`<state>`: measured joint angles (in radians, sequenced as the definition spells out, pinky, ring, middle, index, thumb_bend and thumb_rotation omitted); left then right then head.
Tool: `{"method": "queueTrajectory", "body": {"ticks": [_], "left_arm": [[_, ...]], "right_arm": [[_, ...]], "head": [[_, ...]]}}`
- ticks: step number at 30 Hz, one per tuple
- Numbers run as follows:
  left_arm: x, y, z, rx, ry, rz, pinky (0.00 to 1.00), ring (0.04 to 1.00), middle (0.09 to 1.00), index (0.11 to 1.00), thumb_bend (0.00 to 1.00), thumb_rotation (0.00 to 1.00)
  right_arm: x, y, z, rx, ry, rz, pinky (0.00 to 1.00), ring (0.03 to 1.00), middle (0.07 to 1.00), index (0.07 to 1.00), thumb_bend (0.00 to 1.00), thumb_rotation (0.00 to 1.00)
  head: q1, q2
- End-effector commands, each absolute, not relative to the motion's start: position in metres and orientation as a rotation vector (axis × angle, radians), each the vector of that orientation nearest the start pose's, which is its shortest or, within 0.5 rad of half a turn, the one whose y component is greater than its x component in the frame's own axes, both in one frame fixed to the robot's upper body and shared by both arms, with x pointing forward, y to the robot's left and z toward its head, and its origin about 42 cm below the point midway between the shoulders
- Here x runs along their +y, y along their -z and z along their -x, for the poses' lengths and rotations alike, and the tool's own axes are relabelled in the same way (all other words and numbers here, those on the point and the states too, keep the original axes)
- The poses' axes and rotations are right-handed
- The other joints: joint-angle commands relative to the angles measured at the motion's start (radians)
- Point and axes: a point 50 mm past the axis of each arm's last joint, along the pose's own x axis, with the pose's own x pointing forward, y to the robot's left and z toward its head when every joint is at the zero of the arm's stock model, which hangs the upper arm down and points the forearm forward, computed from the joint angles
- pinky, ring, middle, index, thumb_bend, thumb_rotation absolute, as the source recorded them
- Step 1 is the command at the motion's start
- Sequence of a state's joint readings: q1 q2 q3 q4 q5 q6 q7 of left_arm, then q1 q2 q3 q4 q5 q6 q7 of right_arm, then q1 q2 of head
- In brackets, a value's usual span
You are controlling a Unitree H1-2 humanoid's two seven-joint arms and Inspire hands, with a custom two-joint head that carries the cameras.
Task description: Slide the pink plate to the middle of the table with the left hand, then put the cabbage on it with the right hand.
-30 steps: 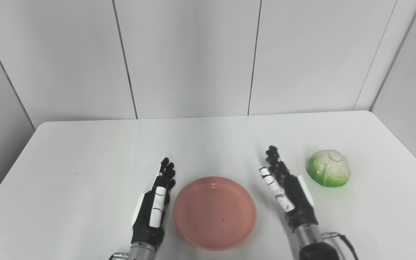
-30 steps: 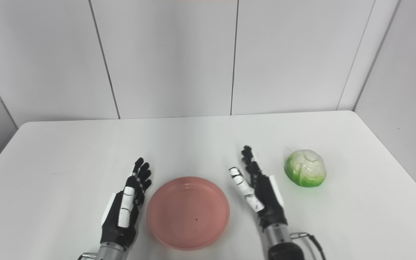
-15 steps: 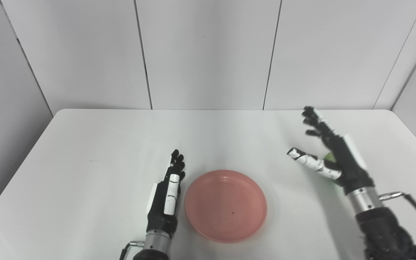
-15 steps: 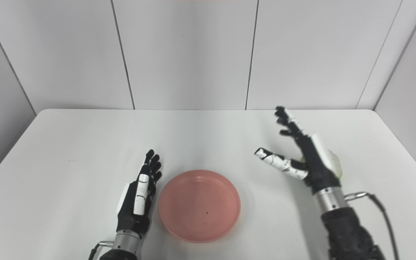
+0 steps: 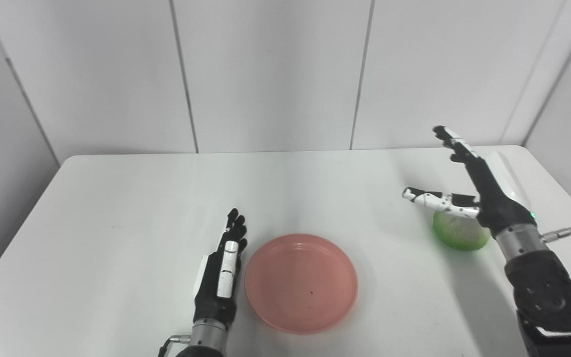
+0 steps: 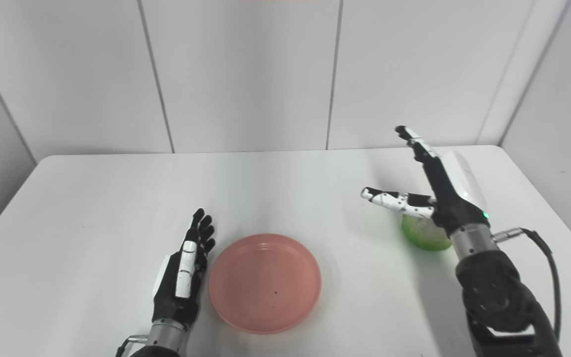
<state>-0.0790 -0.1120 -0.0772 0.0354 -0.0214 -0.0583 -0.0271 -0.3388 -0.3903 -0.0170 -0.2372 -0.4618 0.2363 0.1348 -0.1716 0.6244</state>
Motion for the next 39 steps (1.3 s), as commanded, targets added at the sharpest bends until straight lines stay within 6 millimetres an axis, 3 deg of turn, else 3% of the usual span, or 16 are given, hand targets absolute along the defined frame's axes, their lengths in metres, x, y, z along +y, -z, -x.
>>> {"method": "queueTrajectory", "body": {"ticks": [1,5,16,39], "left_arm": [[0.150,-0.125,-0.311,-0.137,0.142,0.139,1.00,1.000,1.000,1.000,0.67,1.00],[0.160,-0.120,-0.312,-0.127,0.138,0.143,1.00,1.000,1.000,1.000,0.72,1.00],[0.181,-0.113,-0.314,-0.126,0.136,0.141,1.00,1.000,1.000,1.000,0.75,0.98],[0.191,-0.111,-0.316,-0.128,0.144,0.149,1.00,1.000,1.000,1.000,0.75,0.97]], "right_arm": [[-0.305,-0.300,-0.366,-0.360,0.142,0.903,0.77,0.882,0.907,0.887,0.84,0.52],[-0.307,-0.300,-0.367,-0.321,0.180,0.965,0.72,0.858,0.903,0.890,0.88,0.56],[-0.314,-0.292,-0.375,-0.232,0.228,1.054,0.67,0.830,0.906,0.902,0.94,0.49],[-0.341,-0.259,-0.393,-0.031,0.195,1.144,0.75,0.878,0.905,0.907,0.98,0.41]], "head": [[-0.019,-0.005],[-0.065,-0.014],[-0.148,-0.016],[-0.163,-0.001]]}}
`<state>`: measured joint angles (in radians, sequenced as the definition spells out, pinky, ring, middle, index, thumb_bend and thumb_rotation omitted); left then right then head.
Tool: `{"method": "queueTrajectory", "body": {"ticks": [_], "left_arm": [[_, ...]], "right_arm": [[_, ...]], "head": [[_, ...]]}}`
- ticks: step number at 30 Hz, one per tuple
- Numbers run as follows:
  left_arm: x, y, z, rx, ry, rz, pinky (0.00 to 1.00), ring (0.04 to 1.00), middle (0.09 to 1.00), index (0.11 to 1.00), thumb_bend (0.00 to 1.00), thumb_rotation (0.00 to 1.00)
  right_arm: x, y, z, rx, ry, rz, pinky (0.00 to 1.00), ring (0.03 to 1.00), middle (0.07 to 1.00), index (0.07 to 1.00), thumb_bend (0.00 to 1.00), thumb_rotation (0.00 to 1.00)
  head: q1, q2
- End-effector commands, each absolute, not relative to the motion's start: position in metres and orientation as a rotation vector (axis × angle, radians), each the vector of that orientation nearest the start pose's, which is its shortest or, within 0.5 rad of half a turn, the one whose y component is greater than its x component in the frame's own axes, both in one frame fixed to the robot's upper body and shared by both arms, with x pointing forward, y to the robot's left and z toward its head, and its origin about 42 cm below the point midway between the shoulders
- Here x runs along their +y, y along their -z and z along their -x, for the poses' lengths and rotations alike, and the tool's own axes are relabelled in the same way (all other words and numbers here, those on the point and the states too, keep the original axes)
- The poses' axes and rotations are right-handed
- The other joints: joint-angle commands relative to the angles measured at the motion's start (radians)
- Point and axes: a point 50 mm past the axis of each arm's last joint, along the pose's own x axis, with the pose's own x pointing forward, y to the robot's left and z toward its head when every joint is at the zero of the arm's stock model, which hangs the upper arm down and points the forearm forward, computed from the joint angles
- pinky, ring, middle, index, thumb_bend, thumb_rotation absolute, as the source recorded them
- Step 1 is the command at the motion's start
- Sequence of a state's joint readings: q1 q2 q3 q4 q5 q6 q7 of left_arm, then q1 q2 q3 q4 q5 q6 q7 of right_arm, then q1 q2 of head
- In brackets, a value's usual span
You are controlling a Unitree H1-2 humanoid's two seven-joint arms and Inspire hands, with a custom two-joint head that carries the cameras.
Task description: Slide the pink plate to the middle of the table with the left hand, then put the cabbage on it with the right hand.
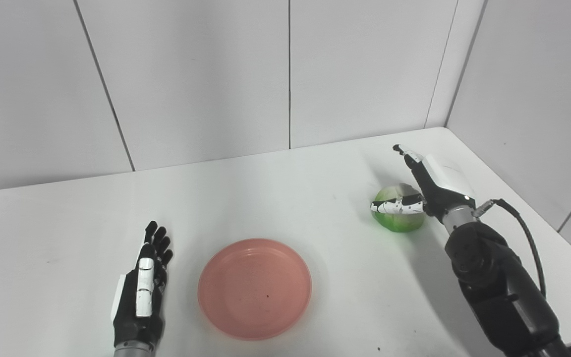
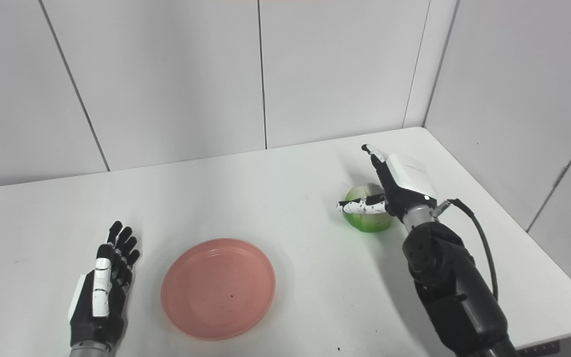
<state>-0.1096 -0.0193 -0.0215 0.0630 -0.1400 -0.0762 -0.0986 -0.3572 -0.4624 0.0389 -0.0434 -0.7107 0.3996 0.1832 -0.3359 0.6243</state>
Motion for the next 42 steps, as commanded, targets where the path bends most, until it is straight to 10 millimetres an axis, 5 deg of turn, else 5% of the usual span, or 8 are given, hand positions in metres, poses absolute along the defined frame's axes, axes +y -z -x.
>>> {"method": "queueTrajectory", "body": {"ticks": [1,11,27,33,36,42], "left_arm": [[0.191,-0.111,-0.316,-0.128,0.145,0.146,1.00,1.000,1.000,1.000,0.75,0.97],[0.190,-0.114,-0.315,-0.128,0.145,0.147,1.00,1.000,1.000,1.000,0.76,0.98],[0.191,-0.116,-0.317,-0.132,0.156,0.156,1.00,1.000,1.000,1.000,0.77,0.96],[0.190,-0.117,-0.317,-0.130,0.159,0.161,1.00,1.000,1.000,1.000,0.78,0.95],[0.189,-0.117,-0.317,-0.137,0.149,0.163,1.00,1.000,1.000,1.000,0.79,0.94],[0.189,-0.118,-0.319,-0.137,0.154,0.158,1.00,1.000,1.000,1.000,0.79,0.95]], "right_arm": [[-0.342,-0.258,-0.393,-0.023,0.191,1.148,0.76,0.879,0.905,0.908,0.99,0.41],[-0.342,-0.241,-0.398,0.031,0.146,1.149,0.75,0.868,0.896,0.898,0.99,0.38],[-0.337,-0.232,-0.402,-0.023,0.096,1.160,0.60,0.696,0.748,0.757,0.95,0.11],[-0.336,-0.234,-0.402,-0.013,0.104,1.157,0.47,0.549,0.639,0.671,0.80,0.00],[-0.336,-0.235,-0.401,-0.030,0.108,1.154,0.28,0.414,0.515,0.510,0.54,0.00],[-0.338,-0.232,-0.401,-0.038,0.145,1.189,0.27,0.375,0.451,0.519,0.52,0.00]], "head": [[0.002,0.000],[0.009,0.009],[0.009,0.017],[0.012,0.023],[0.013,0.024],[0.016,0.027]]}}
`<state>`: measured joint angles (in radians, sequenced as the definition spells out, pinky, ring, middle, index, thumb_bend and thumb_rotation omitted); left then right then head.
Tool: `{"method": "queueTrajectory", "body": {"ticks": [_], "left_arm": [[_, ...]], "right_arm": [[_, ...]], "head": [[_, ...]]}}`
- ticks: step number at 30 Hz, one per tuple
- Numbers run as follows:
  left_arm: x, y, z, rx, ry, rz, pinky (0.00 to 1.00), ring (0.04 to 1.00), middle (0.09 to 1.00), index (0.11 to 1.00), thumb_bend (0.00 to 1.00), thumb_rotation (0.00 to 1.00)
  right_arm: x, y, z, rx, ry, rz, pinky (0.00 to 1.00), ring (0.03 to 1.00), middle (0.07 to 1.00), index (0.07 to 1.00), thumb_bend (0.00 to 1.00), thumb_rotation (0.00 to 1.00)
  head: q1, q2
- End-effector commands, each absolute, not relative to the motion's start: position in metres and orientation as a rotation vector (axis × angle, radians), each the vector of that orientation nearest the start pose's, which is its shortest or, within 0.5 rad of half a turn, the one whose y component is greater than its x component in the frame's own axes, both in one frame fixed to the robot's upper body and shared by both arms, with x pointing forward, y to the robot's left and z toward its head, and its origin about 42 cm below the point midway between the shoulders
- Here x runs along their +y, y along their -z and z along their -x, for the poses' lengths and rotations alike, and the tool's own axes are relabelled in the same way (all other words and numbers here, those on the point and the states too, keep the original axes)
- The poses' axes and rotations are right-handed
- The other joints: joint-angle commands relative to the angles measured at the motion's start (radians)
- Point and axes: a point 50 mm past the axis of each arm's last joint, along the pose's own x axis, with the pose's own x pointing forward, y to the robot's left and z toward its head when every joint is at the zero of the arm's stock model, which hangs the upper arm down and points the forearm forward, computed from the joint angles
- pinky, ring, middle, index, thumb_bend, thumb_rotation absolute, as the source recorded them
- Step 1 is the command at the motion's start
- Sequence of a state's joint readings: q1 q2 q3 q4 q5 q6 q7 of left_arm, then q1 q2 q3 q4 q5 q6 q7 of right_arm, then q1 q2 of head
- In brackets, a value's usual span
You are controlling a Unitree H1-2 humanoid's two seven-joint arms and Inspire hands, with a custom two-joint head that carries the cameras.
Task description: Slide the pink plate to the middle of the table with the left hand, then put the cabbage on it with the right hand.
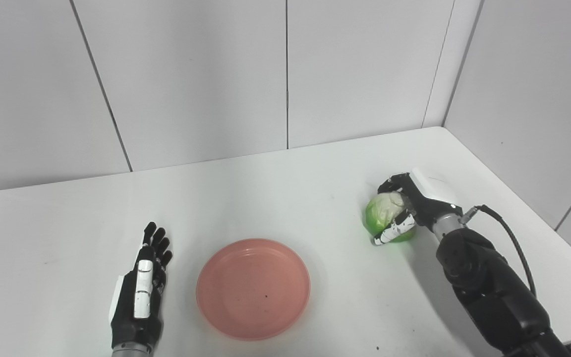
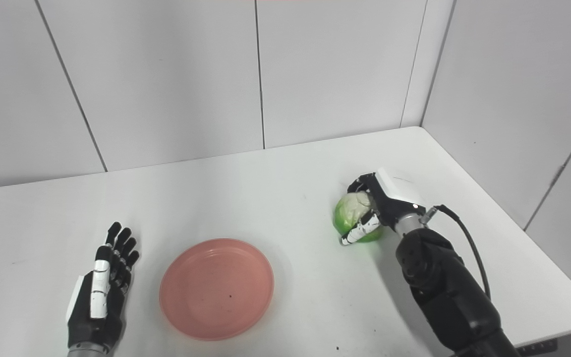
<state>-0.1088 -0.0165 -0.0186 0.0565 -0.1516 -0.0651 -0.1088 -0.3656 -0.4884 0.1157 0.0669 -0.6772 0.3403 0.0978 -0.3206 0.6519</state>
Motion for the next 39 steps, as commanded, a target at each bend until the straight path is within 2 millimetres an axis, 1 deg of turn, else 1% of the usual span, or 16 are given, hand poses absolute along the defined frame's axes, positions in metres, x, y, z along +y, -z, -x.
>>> {"method": "queueTrajectory", "body": {"ticks": [1,11,15,19,20,24,25,26,27,28,29,31,34,35,36,39], "left_arm": [[0.189,-0.118,-0.318,-0.134,0.155,0.158,1.00,1.000,1.000,1.000,0.79,0.95],[0.188,-0.119,-0.319,-0.133,0.159,0.162,1.00,1.000,1.000,1.000,0.78,0.96],[0.187,-0.119,-0.319,-0.135,0.160,0.158,1.00,1.000,1.000,1.000,0.77,0.96],[0.184,-0.121,-0.318,-0.129,0.163,0.137,1.00,1.000,1.000,1.000,0.77,0.98],[0.183,-0.121,-0.318,-0.128,0.164,0.135,1.00,1.000,1.000,1.000,0.76,0.99],[0.176,-0.124,-0.316,-0.130,0.165,0.128,1.00,1.000,1.000,1.000,0.76,0.99],[0.173,-0.125,-0.315,-0.130,0.164,0.130,1.00,1.000,1.000,1.000,0.75,1.00],[0.172,-0.126,-0.314,-0.129,0.164,0.132,1.00,1.000,1.000,1.000,0.75,1.00],[0.169,-0.127,-0.314,-0.128,0.163,0.138,1.00,1.000,1.000,1.000,0.74,1.00],[0.167,-0.127,-0.314,-0.127,0.162,0.142,1.00,1.000,1.000,1.000,0.73,1.00],[0.164,-0.128,-0.313,-0.123,0.160,0.148,1.00,1.000,1.000,1.000,0.73,1.00],[0.158,-0.129,-0.313,-0.122,0.151,0.153,1.00,1.000,1.000,1.000,0.72,0.99],[0.151,-0.131,-0.311,-0.130,0.142,0.156,1.00,1.000,1.000,1.000,0.71,1.00],[0.148,-0.132,-0.311,-0.132,0.140,0.164,1.00,1.000,1.000,1.000,0.71,1.00],[0.146,-0.133,-0.310,-0.133,0.138,0.170,1.00,1.000,1.000,1.000,0.70,1.00],[0.139,-0.138,-0.309,-0.130,0.154,0.155,1.00,1.000,1.000,1.000,0.71,1.00]], "right_arm": [[-0.338,-0.233,-0.401,-0.036,0.153,1.189,0.26,0.372,0.446,0.520,0.52,0.00],[-0.334,-0.239,-0.400,-0.060,0.214,1.188,0.24,0.368,0.441,0.523,0.52,0.00],[-0.329,-0.250,-0.398,-0.114,0.234,1.162,0.27,0.371,0.451,0.526,0.52,0.00],[-0.323,-0.262,-0.394,-0.194,0.245,1.128,0.30,0.390,0.473,0.516,0.52,0.00],[-0.320,-0.266,-0.393,-0.209,0.244,1.120,0.26,0.371,0.458,0.526,0.51,0.00],[-0.306,-0.281,-0.386,-0.251,0.229,1.079,0.20,0.350,0.439,0.532,0.51,0.00],[-0.303,-0.284,-0.384,-0.265,0.221,1.071,0.20,0.350,0.437,0.532,0.51,0.00],[-0.302,-0.285,-0.383,-0.275,0.216,1.067,0.19,0.349,0.434,0.532,0.51,0.00],[-0.298,-0.288,-0.381,-0.296,0.203,1.059,0.19,0.350,0.434,0.532,0.51,0.00],[-0.295,-0.290,-0.380,-0.310,0.194,1.054,0.20,0.351,0.434,0.533,0.51,0.00],[-0.290,-0.293,-0.377,-0.336,0.172,1.043,0.20,0.351,0.434,0.533,0.51,0.00],[-0.282,-0.296,-0.373,-0.375,0.129,1.030,0.23,0.357,0.444,0.537,0.51,0.00],[-0.270,-0.296,-0.369,-0.428,0.059,1.034,0.30,0.387,0.469,0.526,0.51,0.00],[-0.265,-0.296,-0.367,-0.441,0.032,1.036,0.31,0.393,0.473,0.523,0.51,0.00],[-0.262,-0.295,-0.366,-0.449,0.015,1.037,0.32,0.398,0.478,0.520,0.52,0.00],[-0.246,-0.292,-0.360,-0.473,-0.065,0.990,0.28,0.378,0.466,0.523,0.51,0.00]], "head": [[0.001,-0.001],[0.004,-0.001],[0.010,-0.001],[0.036,0.004],[0.043,0.004],[0.078,0.007],[0.098,0.008],[0.098,0.008],[0.120,0.011],[0.120,0.011],[0.146,0.015],[0.169,0.017],[0.191,0.019],[0.209,0.022],[0.209,0.022],[0.241,0.030]]}}
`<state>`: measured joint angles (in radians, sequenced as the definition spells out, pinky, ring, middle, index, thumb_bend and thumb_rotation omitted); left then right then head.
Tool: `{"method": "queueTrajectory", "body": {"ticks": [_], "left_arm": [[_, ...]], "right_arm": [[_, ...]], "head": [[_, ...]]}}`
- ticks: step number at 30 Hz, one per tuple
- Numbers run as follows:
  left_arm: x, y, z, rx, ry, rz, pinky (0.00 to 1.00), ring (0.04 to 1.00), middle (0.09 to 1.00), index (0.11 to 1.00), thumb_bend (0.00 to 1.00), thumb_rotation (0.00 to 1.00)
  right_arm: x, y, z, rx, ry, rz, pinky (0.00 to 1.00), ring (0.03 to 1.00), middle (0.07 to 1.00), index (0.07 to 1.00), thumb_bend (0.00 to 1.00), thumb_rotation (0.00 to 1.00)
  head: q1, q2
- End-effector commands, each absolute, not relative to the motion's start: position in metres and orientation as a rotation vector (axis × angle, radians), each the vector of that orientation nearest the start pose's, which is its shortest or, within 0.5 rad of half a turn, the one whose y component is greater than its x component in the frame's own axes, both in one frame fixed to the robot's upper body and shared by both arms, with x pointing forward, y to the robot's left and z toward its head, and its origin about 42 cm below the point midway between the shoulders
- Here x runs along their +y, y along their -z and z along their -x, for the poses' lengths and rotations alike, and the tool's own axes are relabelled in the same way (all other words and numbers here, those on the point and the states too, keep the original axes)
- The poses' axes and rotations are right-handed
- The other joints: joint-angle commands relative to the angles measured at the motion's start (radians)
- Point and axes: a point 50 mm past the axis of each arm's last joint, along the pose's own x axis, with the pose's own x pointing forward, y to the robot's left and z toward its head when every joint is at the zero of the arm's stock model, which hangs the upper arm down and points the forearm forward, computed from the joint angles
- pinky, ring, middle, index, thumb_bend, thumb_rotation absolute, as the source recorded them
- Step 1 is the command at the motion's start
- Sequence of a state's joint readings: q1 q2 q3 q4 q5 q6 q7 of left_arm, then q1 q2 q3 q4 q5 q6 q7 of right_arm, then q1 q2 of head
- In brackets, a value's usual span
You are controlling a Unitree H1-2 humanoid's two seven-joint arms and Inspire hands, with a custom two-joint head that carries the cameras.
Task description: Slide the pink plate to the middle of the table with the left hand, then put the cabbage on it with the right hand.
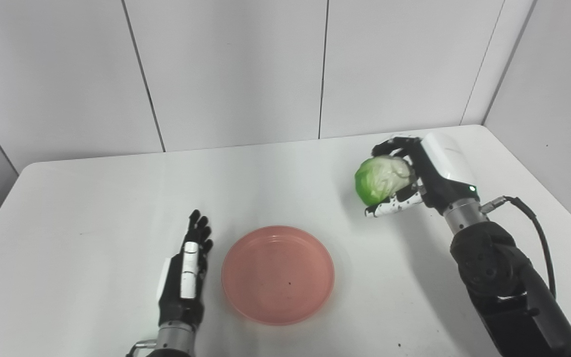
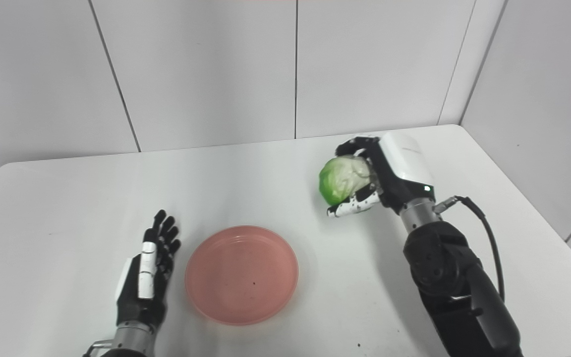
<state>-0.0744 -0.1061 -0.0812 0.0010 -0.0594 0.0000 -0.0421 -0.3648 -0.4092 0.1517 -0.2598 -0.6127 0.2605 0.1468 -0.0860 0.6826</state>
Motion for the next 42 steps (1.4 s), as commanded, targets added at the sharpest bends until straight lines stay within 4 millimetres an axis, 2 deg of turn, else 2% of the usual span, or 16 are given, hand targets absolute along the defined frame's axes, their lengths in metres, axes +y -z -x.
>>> {"method": "queueTrajectory", "body": {"ticks": [1,7,9,15,19,21,26,32,38,42], "left_arm": [[0.137,-0.139,-0.309,-0.129,0.156,0.150,1.00,1.000,1.000,1.000,0.72,1.00],[0.129,-0.142,-0.308,-0.128,0.160,0.146,1.00,1.000,1.000,1.000,0.71,1.00],[0.127,-0.143,-0.308,-0.132,0.159,0.145,1.00,1.000,1.000,1.000,0.70,1.00],[0.124,-0.144,-0.309,-0.140,0.157,0.153,1.00,1.000,1.000,1.000,0.69,0.99],[0.123,-0.145,-0.310,-0.141,0.158,0.152,1.00,1.000,1.000,1.000,0.67,1.00],[0.122,-0.145,-0.311,-0.140,0.161,0.155,1.00,1.000,1.000,1.000,0.67,1.00],[0.119,-0.146,-0.311,-0.133,0.166,0.168,1.00,1.000,1.000,1.000,0.69,0.98],[0.116,-0.148,-0.309,-0.127,0.163,0.170,1.00,1.000,1.000,1.000,0.71,0.97],[0.114,-0.150,-0.309,-0.120,0.165,0.161,1.00,1.000,1.000,1.000,0.71,0.97],[0.115,-0.151,-0.309,-0.121,0.166,0.158,1.00,1.000,1.000,1.000,0.71,0.96]], "right_arm": [[-0.242,-0.291,-0.358,-0.479,-0.086,0.972,0.26,0.363,0.455,0.525,0.51,0.00],[-0.229,-0.290,-0.349,-0.516,-0.146,0.960,0.26,0.370,0.454,0.520,0.51,0.00],[-0.224,-0.289,-0.345,-0.534,-0.171,0.953,0.25,0.364,0.449,0.522,0.51,0.00],[-0.203,-0.282,-0.335,-0.570,-0.242,0.947,0.31,0.398,0.474,0.523,0.51,0.00],[-0.189,-0.272,-0.331,-0.581,-0.276,0.936,0.31,0.389,0.473,0.533,0.51,0.00],[-0.182,-0.267,-0.330,-0.579,-0.293,0.957,0.34,0.410,0.485,0.504,0.52,0.00],[-0.168,-0.260,-0.330,-0.575,-0.345,0.986,0.25,0.383,0.482,0.517,0.51,0.00],[-0.155,-0.253,-0.330,-0.575,-0.435,0.963,0.32,0.401,0.500,0.512,0.51,0.00],[-0.145,-0.247,-0.330,-0.591,-0.484,0.998,0.32,0.396,0.496,0.521,0.51,0.00],[-0.143,-0.241,-0.330,-0.541,-0.521,1.037,0.32,0.393,0.488,0.528,0.51,0.00]], "head": [[0.014,0.001],[0.052,0.006],[0.052,0.007],[0.049,0.011],[0.047,0.008],[0.046,0.008],[0.045,0.006],[0.045,0.011],[0.048,0.014],[0.052,0.017]]}}
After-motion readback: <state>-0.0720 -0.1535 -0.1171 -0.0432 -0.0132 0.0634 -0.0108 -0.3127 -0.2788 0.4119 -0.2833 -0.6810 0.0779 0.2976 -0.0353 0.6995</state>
